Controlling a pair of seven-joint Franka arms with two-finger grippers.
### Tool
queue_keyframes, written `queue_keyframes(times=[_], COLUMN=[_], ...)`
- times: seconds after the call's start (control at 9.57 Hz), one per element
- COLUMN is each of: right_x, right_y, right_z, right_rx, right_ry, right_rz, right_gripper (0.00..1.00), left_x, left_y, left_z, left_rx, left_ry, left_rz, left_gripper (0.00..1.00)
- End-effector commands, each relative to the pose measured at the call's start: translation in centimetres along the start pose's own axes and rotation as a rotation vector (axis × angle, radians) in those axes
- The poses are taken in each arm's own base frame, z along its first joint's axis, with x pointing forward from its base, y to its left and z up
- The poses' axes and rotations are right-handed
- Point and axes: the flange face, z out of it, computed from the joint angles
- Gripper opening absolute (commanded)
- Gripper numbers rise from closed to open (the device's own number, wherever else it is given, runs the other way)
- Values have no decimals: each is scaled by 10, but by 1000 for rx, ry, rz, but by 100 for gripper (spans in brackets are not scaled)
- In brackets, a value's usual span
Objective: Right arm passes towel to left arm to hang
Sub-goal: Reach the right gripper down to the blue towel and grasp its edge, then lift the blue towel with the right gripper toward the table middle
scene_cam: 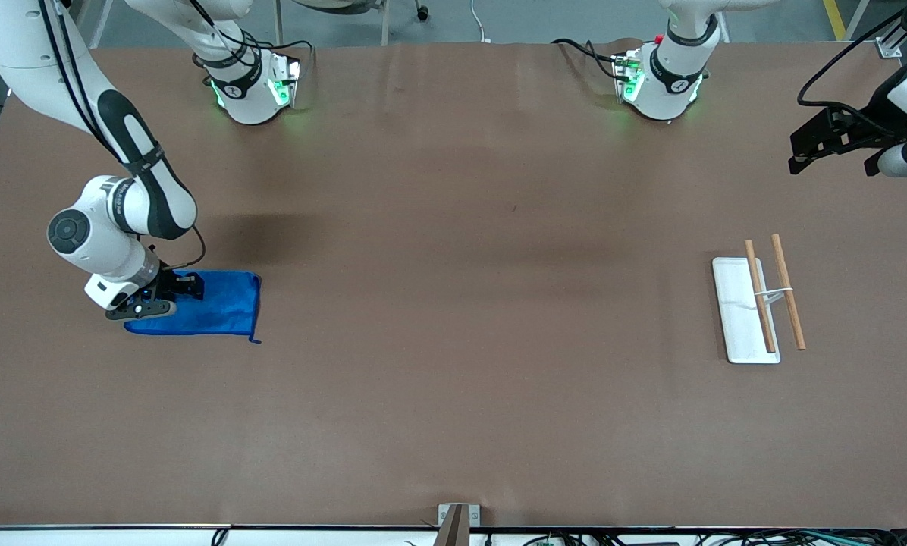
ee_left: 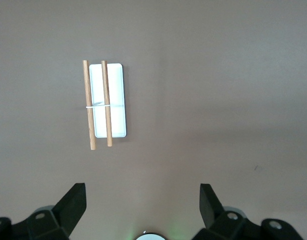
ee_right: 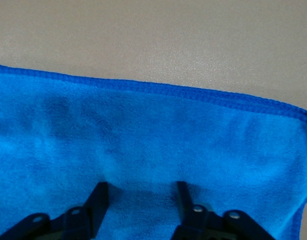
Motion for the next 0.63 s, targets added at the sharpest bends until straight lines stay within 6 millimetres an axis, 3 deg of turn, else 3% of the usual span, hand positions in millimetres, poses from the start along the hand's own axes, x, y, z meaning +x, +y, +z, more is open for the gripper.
queue_keyframes(times=[0.0, 0.1, 0.21, 0.31, 0.42, 0.52], right_x=[-4, -3, -3, -2, 3, 15], right_y=[-1, 0, -1, -3, -3, -2], right_z=[5, 4, 4, 0, -20, -57], right_rx=[-4, -2, 1, 9, 22, 43], right_ry=[-2, 0, -7, -28, -61, -108], right_rz=[-3, 8, 13, 12, 13, 12], right_gripper=[27, 10, 0, 0, 0, 0], left_x=[1, 1, 1, 1, 0, 1], left_y=[-1, 0, 0, 0, 1, 0], left_z=[12, 12, 12, 12, 12, 12], left_rx=[17, 17, 17, 17, 18, 17], left_ry=[-36, -36, -36, -36, -35, -36], left_rz=[18, 19, 19, 19, 21, 21], left_gripper=[100, 100, 100, 100, 100, 100])
